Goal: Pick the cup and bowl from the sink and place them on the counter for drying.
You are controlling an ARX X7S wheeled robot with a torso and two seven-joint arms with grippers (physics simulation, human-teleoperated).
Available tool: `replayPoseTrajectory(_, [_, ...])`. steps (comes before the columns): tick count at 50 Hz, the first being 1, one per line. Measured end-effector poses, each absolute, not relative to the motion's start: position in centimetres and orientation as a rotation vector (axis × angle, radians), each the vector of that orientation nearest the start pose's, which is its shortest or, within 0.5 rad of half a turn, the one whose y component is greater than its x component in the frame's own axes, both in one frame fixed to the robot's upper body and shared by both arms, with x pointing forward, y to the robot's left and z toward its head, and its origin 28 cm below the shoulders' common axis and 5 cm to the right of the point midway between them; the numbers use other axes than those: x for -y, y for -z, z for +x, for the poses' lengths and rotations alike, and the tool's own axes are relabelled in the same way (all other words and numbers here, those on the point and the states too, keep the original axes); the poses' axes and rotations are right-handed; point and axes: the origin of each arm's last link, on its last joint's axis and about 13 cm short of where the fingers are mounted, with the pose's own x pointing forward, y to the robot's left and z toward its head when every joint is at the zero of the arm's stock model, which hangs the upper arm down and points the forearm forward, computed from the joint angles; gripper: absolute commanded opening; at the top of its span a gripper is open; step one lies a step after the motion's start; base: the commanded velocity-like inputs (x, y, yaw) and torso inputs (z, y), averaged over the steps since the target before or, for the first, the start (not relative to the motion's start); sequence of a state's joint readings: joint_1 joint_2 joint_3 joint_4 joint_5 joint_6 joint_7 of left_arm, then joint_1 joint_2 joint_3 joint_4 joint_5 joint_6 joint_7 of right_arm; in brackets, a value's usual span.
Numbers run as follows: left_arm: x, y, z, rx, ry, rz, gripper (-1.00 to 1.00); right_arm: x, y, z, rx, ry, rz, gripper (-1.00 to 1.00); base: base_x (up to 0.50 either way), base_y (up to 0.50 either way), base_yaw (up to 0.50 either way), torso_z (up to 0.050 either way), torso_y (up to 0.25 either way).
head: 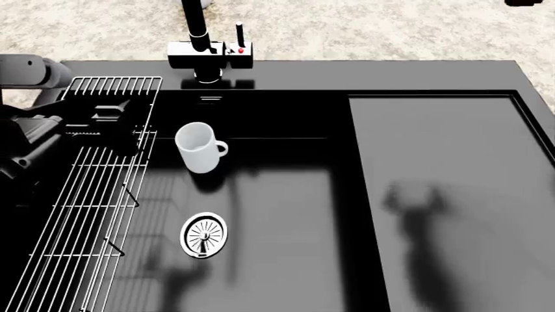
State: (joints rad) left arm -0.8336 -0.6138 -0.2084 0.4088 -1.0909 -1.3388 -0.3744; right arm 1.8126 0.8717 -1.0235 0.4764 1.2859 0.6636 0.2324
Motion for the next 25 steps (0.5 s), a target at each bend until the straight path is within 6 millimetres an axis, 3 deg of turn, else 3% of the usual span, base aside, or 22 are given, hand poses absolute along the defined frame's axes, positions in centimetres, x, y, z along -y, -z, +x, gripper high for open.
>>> replayPoseTrajectory(14, [-28.6, -27.0, 24.9, -0.114, 0.147, -0.059, 1.00, 22.7, -38.9, 31.2, 0.014, -0.108, -0.083, 1.00, 0.00, 0.00, 0.00, 0.000, 0.000])
replayPoseTrajectory(25, [-26.2, -27.0, 26.2, -0.187, 0.245, -0.021, 1.00, 21.1, -38.2, 30.8, -0.027, -0.200, -0.098, 1.00, 0.00, 0.00, 0.00, 0.000, 0.000])
